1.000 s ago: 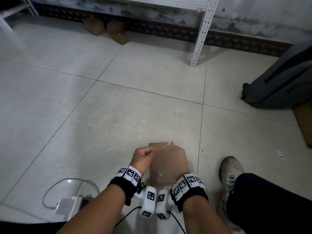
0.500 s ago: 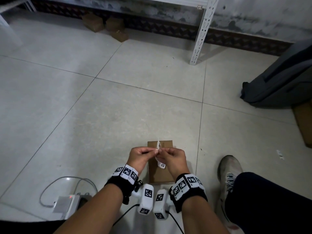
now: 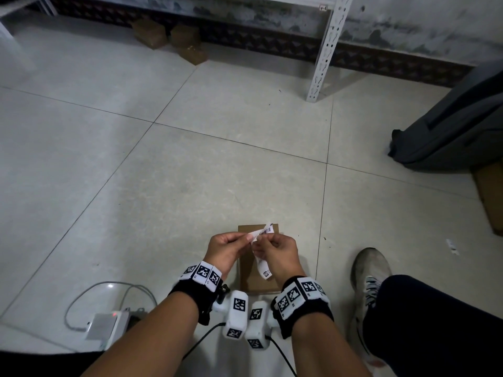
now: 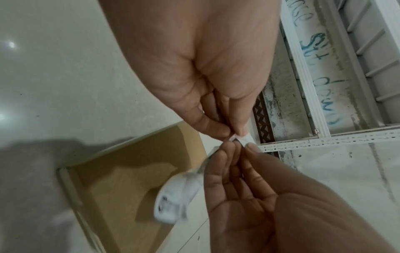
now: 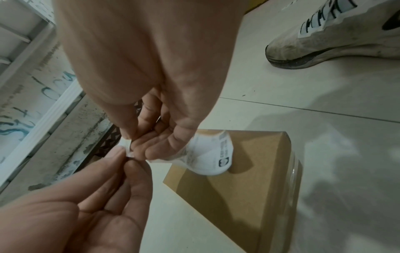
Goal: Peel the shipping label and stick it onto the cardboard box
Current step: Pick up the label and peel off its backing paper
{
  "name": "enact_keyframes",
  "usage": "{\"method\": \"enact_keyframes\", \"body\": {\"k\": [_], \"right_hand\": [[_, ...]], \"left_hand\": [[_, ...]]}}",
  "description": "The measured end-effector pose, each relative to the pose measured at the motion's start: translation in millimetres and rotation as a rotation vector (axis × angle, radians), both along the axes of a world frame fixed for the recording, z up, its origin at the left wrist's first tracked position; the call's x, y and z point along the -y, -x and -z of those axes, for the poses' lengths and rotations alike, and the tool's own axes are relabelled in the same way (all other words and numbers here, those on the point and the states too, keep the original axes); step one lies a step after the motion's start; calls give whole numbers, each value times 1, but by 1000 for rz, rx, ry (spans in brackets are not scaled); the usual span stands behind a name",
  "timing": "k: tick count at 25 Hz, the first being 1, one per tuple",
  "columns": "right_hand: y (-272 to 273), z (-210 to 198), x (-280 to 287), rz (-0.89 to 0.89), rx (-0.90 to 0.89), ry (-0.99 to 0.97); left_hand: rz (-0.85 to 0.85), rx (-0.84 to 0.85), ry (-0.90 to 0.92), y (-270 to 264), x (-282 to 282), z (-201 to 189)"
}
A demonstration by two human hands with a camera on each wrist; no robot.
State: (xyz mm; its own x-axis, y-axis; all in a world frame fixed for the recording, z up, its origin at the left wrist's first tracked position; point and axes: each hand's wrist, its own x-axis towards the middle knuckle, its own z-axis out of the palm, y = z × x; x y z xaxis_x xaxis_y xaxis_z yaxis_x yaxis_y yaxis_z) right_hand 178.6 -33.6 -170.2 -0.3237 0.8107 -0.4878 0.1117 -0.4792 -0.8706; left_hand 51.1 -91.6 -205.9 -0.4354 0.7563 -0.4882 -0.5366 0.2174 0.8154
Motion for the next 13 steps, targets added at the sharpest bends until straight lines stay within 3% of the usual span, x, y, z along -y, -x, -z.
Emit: {"method": "enact_keyframes", "body": {"k": [13], "right_hand": [[-2, 2, 0, -7, -24, 102]], "left_hand": [[13, 263, 81, 8, -1, -8]]}}
